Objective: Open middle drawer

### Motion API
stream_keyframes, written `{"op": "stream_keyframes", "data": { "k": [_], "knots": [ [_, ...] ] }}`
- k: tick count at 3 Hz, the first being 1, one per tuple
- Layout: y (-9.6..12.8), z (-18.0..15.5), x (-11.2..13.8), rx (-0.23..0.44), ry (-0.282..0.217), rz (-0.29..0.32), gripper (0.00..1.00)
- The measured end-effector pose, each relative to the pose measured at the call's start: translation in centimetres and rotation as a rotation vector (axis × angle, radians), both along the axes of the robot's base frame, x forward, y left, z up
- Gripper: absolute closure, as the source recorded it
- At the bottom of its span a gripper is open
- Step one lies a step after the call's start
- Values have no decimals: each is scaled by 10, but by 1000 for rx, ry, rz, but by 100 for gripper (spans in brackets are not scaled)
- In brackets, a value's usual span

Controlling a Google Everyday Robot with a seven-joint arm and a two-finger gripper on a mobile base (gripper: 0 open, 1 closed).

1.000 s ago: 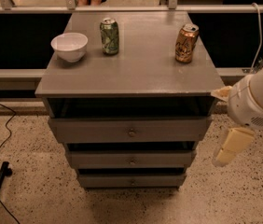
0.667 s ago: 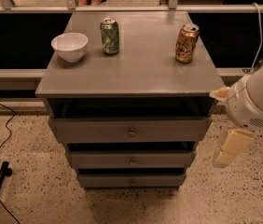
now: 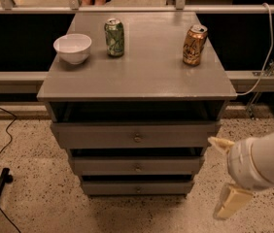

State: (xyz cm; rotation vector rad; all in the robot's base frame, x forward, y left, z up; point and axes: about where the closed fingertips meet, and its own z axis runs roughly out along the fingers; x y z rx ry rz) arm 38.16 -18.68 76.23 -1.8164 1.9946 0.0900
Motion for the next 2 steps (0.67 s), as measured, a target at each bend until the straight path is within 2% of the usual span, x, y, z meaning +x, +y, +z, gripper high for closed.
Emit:
{"op": "stream_keyframes", "data": {
  "k": [1,2],
  "knots": [
    [-11,-15,-2,5,-88,9,0],
    [-20,-40,16,-25,-75,-12,0]
  ]
}}
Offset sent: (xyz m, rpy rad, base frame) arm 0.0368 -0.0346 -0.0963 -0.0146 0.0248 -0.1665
